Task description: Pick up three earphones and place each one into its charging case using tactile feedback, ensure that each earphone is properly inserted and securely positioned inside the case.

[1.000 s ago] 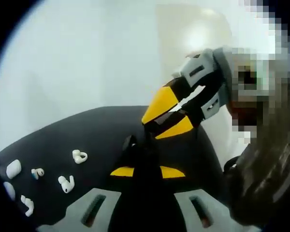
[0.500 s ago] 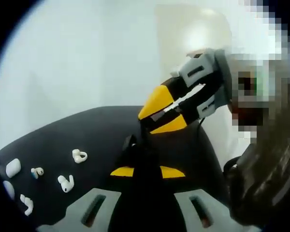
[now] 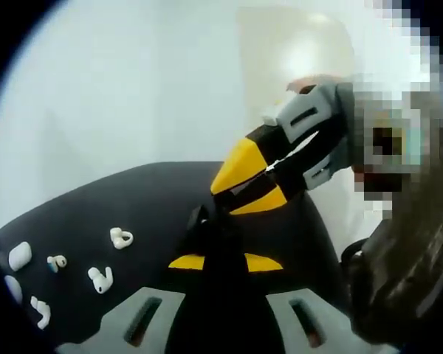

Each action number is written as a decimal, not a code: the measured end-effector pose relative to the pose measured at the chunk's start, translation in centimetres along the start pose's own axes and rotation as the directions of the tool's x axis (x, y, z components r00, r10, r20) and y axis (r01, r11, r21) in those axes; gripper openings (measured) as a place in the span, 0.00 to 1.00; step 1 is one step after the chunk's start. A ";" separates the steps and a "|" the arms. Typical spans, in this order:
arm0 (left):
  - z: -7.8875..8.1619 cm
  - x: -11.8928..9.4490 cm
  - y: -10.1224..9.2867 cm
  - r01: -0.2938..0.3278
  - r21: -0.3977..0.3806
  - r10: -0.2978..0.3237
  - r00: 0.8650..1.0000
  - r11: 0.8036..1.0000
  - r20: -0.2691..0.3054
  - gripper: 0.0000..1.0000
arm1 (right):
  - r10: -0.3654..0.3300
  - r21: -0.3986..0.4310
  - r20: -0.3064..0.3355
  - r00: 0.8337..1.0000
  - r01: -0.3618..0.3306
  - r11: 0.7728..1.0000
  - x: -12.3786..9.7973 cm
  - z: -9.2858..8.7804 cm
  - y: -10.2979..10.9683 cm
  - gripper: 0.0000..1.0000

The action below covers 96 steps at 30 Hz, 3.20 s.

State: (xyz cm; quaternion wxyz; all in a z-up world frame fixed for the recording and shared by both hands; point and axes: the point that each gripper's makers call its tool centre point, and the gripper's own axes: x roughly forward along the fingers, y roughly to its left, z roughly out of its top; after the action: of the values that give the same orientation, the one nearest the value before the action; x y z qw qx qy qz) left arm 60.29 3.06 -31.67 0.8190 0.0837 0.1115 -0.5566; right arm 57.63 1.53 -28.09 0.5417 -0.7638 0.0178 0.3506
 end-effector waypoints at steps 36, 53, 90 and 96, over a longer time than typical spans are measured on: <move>0.2 -0.1 -1.8 0.001 0.012 -0.001 1.000 1.000 0.002 0.14 | 0.009 0.341 0.383 0.924 -0.150 0.928 -1.2 1.4 0.0 0.18; 0.1 -0.3 -3.5 -0.008 0.005 0.008 1.000 1.000 -0.007 0.14 | -0.024 0.365 0.423 0.906 -0.146 0.920 -0.4 1.9 0.6 0.21; -0.5 -0.9 -1.0 -0.009 0.017 0.010 1.000 1.000 -0.018 0.14 | -0.164 0.491 0.871 0.463 -0.829 0.266 1.7 -2.0 2.1 0.29; -0.5 -0.9 -1.0 -0.008 0.016 0.009 1.000 1.000 -0.020 0.15 | -0.093 0.382 0.922 0.376 -0.845 0.373 1.8 0.5 2.1 0.28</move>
State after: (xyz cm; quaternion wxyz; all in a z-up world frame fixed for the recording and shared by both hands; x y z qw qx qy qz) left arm 59.02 3.59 -31.94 0.8195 0.0964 0.1149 -0.5531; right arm 57.87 1.76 -30.94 0.6455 -0.0765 0.1335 0.7481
